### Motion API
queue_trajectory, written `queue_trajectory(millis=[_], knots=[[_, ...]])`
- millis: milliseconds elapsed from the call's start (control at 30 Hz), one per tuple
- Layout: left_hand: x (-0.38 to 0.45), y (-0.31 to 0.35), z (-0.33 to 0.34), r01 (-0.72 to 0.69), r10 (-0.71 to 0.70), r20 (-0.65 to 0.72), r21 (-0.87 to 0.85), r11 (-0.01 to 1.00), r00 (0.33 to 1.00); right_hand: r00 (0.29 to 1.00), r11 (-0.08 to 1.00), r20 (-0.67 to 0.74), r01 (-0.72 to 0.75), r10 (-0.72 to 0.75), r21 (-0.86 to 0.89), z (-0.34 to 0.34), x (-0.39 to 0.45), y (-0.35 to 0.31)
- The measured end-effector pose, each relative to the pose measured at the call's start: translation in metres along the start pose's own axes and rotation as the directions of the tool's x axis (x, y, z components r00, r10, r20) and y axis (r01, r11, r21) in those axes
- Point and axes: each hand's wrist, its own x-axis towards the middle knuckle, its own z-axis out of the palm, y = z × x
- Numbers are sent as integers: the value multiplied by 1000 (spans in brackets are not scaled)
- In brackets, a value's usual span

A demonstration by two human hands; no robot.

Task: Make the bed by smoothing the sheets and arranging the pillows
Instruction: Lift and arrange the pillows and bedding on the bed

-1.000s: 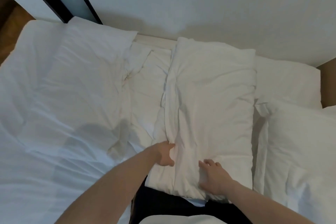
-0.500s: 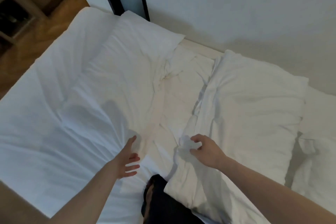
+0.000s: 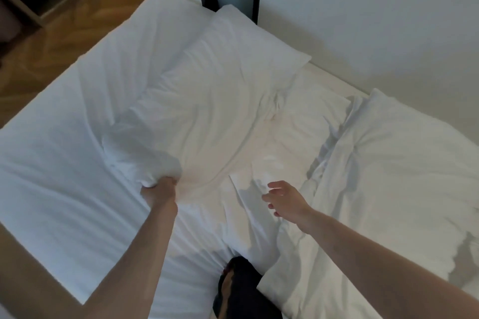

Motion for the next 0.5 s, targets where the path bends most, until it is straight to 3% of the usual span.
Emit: queue_trajectory(millis=[67, 133, 167, 233, 300, 367, 400, 433, 500], knots=[[18, 10, -12, -120, 121, -89, 11, 993, 989, 1000, 1000, 1, -6, 6, 22, 2, 1, -4], [34, 1, -25, -89, 109, -82, 219, 972, 991, 1000, 1000, -11, -10, 10, 17, 4, 3, -7], [40, -10, -32, -51, 58, -7, 377, 925, 998, 1000, 1000, -16, -16, 16, 8, 6, 5, -8], [43, -29, -45, -50, -119, 178, 731, 681, 977, 999, 999, -23, -31, 31, -11, 8, 7, -8], [43, -39, -55, -221, -239, 296, 929, 295, 925, 999, 999, -32, -36, 35, -39, 8, 10, -8], [38, -37, -61, -430, -298, 391, 900, -73, 871, 998, 998, -47, -41, 38, -51, 5, 11, -7], [32, -33, -59, -513, -353, 428, 837, -193, 832, 998, 998, -51, -41, 38, -48, 3, 11, -8], [24, -27, -54, -578, -422, 453, 780, -238, 785, 997, 998, -60, -48, 46, -38, -1, 11, -7], [4, -11, -30, -666, -481, 517, 715, -213, 708, 994, 998, -84, -69, 67, -14, -10, 12, -9]])
